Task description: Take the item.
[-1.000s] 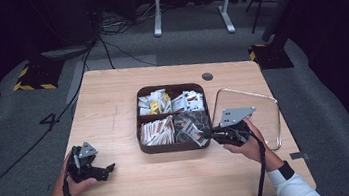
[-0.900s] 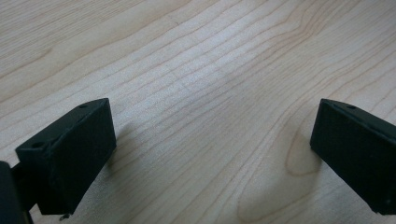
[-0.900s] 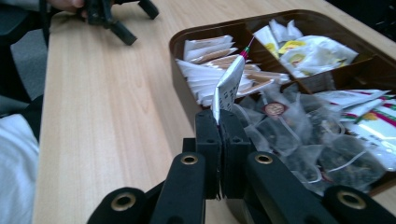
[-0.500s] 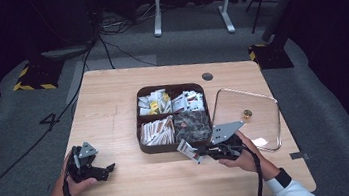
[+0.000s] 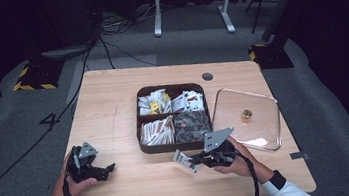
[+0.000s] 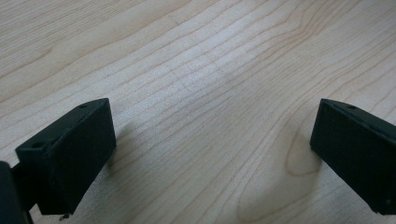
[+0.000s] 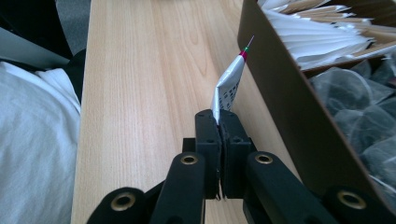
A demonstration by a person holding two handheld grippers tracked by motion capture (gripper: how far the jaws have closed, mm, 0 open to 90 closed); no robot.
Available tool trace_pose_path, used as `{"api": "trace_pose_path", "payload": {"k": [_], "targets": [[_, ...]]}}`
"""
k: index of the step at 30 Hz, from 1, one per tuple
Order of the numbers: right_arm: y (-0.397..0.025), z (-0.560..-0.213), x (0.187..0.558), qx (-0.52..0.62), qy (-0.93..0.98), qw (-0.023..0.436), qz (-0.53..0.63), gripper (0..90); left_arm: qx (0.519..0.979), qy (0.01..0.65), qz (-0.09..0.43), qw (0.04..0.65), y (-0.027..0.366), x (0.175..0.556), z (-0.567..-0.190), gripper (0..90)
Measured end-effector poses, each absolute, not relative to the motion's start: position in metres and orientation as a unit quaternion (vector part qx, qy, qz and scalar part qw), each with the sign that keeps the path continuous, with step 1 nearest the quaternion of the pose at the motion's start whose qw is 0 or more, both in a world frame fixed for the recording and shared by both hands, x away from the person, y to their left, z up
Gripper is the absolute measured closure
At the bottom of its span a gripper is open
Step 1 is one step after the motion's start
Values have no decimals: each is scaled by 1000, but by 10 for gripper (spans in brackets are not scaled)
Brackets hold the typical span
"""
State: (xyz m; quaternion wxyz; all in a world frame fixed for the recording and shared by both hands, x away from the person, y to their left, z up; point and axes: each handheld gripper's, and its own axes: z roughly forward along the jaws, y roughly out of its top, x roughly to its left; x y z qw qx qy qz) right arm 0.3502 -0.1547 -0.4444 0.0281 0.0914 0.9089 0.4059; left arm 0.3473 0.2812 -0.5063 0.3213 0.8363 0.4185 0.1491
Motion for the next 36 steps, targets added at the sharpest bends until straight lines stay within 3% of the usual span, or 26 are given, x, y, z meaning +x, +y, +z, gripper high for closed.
{"api": "trace_pose_path", "payload": {"k": [14, 25, 36], "targets": [[-144, -454, 344, 87, 918, 14, 387, 863, 836, 418, 149, 321, 281, 347, -506, 5], [-149, -453, 351, 115, 921, 60, 368, 624, 836, 418, 149, 321, 281, 347, -506, 5], [-156, -448, 355, 129, 916, 75, 372, 544, 836, 418, 149, 321, 281, 347, -506, 4]]}}
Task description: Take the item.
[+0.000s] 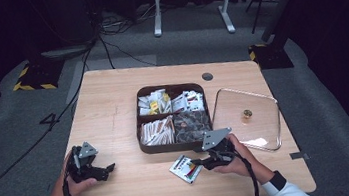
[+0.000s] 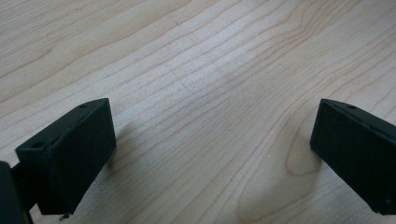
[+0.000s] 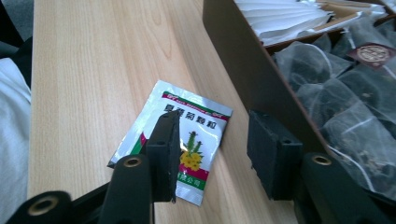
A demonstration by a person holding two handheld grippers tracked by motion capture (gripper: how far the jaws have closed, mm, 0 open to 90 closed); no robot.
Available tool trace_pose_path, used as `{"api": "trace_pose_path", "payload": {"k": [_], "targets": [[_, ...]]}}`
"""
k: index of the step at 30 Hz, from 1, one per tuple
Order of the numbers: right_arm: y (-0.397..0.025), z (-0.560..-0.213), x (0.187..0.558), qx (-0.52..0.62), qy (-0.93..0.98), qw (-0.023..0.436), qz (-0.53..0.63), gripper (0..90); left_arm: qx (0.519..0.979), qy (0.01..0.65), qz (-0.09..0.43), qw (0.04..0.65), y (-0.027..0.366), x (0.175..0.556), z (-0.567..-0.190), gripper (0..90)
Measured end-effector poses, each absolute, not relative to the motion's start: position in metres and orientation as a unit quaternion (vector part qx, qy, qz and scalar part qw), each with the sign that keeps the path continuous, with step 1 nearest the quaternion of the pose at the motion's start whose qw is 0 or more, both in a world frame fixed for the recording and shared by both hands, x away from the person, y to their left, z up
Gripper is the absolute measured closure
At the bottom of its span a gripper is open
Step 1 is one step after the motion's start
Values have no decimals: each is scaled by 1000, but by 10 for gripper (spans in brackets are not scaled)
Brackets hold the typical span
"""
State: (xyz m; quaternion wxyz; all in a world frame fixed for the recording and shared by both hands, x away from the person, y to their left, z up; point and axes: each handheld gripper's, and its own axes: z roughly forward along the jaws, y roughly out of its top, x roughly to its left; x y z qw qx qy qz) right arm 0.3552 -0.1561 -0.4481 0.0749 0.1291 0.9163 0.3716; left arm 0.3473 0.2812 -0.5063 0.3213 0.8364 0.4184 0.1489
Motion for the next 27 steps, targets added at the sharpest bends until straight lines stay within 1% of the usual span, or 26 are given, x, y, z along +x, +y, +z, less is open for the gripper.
{"api": "trace_pose_path", "payload": {"k": [1, 3, 4, 5, 6, 8, 9, 12, 13, 19, 27], "targets": [[-158, -446, 356, 133, 914, 77, 374, 511, 836, 418, 149, 321, 281, 347, -506, 4], [-160, -444, 358, 139, 912, 79, 379, 481, 836, 418, 149, 321, 281, 347, -506, 4], [-160, -444, 358, 139, 912, 79, 379, 481, 836, 418, 149, 321, 281, 347, -506, 5], [-162, -441, 359, 144, 910, 88, 379, 443, 836, 418, 149, 321, 281, 347, -506, 4], [-163, -440, 360, 147, 908, 92, 382, 423, 836, 418, 149, 321, 281, 347, -506, 4], [-165, -438, 361, 150, 906, 95, 386, 413, 836, 418, 149, 321, 281, 347, -506, 4], [-170, -434, 362, 157, 900, 103, 393, 393, 836, 418, 149, 321, 281, 347, -506, 4], [-175, -429, 363, 161, 895, 110, 400, 390, 836, 418, 149, 321, 281, 347, -506, 4], [-179, -425, 365, 169, 891, 122, 404, 376, 836, 418, 149, 321, 281, 347, -506, 4], [-190, -417, 370, 183, 883, 147, 407, 348, 836, 418, 149, 321, 281, 347, -506, 4], [-210, -409, 378, 214, 866, 181, 414, 348, 836, 418, 149, 321, 281, 347, -506, 4]]}}
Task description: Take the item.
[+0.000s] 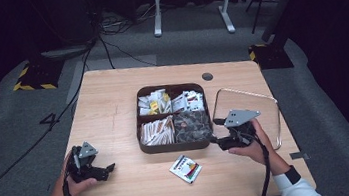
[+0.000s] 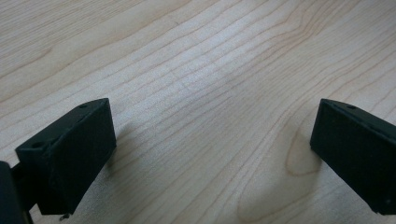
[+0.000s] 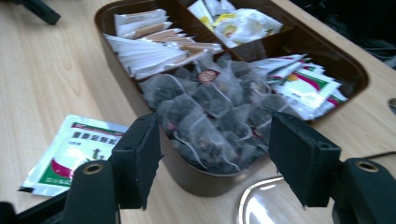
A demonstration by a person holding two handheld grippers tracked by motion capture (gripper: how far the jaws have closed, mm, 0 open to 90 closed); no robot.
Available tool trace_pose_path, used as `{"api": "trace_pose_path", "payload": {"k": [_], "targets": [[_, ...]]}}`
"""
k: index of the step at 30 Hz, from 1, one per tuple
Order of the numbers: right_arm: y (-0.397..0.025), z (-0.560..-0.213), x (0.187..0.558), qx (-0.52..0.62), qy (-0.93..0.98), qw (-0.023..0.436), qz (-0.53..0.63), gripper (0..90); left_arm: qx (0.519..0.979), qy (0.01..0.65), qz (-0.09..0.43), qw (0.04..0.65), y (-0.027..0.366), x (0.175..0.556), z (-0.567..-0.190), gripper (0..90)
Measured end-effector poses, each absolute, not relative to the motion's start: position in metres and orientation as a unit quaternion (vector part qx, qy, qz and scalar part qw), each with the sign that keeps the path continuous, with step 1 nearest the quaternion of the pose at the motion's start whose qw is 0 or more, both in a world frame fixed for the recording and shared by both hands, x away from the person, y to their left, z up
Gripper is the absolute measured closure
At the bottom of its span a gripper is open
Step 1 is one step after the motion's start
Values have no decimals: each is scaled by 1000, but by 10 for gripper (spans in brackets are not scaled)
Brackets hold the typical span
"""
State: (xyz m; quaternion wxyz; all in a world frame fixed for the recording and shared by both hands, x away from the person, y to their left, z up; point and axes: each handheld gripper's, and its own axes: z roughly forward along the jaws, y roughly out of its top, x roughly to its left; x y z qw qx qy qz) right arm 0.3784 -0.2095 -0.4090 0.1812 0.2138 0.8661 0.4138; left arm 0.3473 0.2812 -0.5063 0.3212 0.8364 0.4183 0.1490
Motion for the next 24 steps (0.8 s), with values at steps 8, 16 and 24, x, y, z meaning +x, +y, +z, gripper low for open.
{"api": "trace_pose_path", "payload": {"k": [8, 16, 24], "targets": [[-229, -406, 387, 244, 853, 200, 416, 334, 836, 418, 149, 321, 281, 347, -506, 4], [-248, -408, 400, 279, 842, 214, 409, 319, 836, 418, 149, 321, 281, 347, -506, 4], [-268, -413, 412, 312, 834, 226, 395, 286, 836, 418, 149, 321, 281, 347, -506, 4]]}}
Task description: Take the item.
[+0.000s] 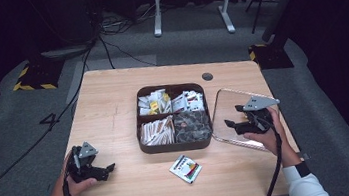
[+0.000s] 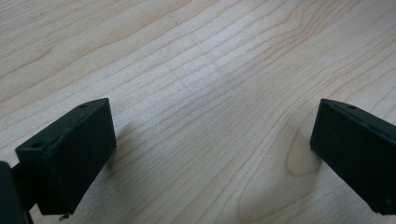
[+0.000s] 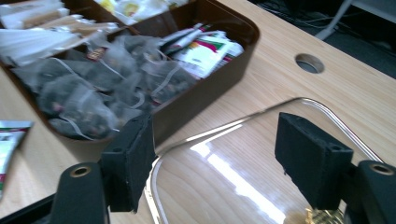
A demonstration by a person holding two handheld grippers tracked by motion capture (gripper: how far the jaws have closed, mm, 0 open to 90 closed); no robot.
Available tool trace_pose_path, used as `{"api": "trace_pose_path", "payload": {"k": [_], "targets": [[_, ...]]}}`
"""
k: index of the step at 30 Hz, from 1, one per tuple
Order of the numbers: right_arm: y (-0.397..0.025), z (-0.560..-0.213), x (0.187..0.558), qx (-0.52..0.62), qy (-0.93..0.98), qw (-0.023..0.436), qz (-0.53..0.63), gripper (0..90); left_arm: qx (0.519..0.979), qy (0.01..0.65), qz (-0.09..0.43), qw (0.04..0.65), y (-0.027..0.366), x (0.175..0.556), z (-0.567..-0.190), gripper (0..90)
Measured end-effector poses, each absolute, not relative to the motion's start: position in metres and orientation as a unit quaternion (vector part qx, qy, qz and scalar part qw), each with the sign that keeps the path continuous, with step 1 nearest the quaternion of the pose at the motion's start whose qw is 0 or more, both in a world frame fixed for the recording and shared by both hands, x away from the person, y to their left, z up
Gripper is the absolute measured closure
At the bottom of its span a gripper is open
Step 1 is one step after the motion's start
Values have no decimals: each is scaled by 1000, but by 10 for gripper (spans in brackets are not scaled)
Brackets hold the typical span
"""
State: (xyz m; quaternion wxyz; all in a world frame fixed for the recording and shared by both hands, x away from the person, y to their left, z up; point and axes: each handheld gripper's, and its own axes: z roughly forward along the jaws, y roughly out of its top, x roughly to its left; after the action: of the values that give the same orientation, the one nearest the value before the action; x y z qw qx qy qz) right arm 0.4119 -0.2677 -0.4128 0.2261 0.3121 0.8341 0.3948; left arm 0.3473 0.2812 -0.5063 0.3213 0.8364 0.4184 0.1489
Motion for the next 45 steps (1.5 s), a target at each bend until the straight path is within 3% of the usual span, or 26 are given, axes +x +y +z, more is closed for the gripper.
{"api": "trace_pose_path", "payload": {"k": [21, 25, 26, 45], "targets": [[-321, -452, 448, 409, 816, 229, 338, 295, 836, 418, 149, 321, 281, 347, -506, 4], [-327, -458, 453, 421, 812, 229, 334, 330, 836, 418, 149, 321, 281, 347, -506, 4], [-331, -464, 457, 426, 811, 218, 336, 397, 836, 419, 149, 321, 281, 347, -506, 4], [-342, -489, 481, 462, 803, 184, 328, 451, 836, 418, 149, 321, 281, 347, -506, 4]]}}
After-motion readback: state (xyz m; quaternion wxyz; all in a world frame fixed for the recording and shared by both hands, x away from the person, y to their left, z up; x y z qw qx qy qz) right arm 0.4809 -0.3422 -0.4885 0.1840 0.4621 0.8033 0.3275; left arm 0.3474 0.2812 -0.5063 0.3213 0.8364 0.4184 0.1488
